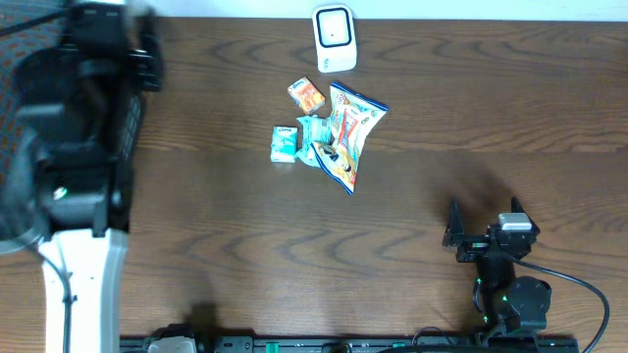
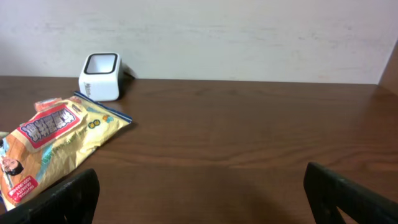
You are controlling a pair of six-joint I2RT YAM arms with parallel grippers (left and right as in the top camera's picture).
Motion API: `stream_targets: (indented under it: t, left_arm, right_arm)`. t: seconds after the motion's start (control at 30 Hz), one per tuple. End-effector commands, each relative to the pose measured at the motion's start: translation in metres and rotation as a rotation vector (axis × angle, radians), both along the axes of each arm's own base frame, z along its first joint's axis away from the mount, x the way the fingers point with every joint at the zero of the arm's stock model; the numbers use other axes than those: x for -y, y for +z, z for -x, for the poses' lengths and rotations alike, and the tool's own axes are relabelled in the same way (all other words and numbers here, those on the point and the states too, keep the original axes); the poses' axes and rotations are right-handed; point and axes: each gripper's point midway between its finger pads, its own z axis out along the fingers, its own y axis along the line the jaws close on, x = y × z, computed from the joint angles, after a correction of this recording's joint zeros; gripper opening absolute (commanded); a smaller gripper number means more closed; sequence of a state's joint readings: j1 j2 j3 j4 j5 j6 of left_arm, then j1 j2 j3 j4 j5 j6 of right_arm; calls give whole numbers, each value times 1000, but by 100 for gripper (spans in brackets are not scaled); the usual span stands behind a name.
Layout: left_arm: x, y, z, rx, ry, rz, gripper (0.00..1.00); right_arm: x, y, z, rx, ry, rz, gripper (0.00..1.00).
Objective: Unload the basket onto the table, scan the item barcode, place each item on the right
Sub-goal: 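Reach the left gripper into the basket and grasp a green ointment box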
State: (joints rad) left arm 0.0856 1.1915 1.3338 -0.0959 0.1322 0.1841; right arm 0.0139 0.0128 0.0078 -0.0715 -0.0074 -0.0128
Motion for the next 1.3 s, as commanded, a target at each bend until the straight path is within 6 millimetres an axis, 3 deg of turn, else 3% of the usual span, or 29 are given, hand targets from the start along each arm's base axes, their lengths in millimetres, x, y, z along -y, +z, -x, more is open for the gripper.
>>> stream_targets:
  t: [0.0, 0.07, 0.1, 0.2, 0.23, 0.27, 0.33, 0.43, 0.57, 0.9, 1.03, 1.13, 1.27]
  left_arm:
    - [-45, 15, 5, 54, 112, 125, 58]
    - [-79, 16, 8, 74, 194, 220, 58]
    - [-97, 17, 9, 89, 236, 273, 63]
    - [-136, 23, 12, 138, 284, 370, 65]
    - [-141, 25, 10, 143, 266, 372, 77]
    - [-146, 24, 7, 135, 250, 372, 98]
    - [-157, 10, 3, 87, 256, 391, 98]
    - [-154, -18, 0, -20, 228, 438, 98]
    - [-152, -36, 2, -91, 238, 473, 98]
    - [-146, -12, 5, -18, 201, 429, 98]
    - [-150, 7, 4, 13, 220, 529, 98]
    - [-159, 6, -3, -74, 271, 584, 98]
    - [-168, -16, -12, -302, 332, 597, 98]
  right_arm:
    - [2, -1, 0, -1, -7, 15, 99]
    - [2, -1, 0, -1, -7, 15, 99]
    - [2, -1, 0, -1, -8, 15, 99]
    - [2, -1, 0, -1, -7, 15, 99]
    - [2, -1, 0, -1, -8, 15, 99]
    - [2, -1, 0, -1, -8, 15, 99]
    - [2, -1, 0, -1, -7, 15, 99]
    - [2, -1, 0, -1, -7, 15, 99]
    - [2, -1, 0, -1, -8, 15, 99]
    - [2, -1, 0, -1, -8, 15, 99]
    - [2, -1, 0, -1, -8, 15, 99]
    - [2, -1, 0, -1, -7, 15, 99]
    - [2, -1, 0, -1, -7, 15, 99]
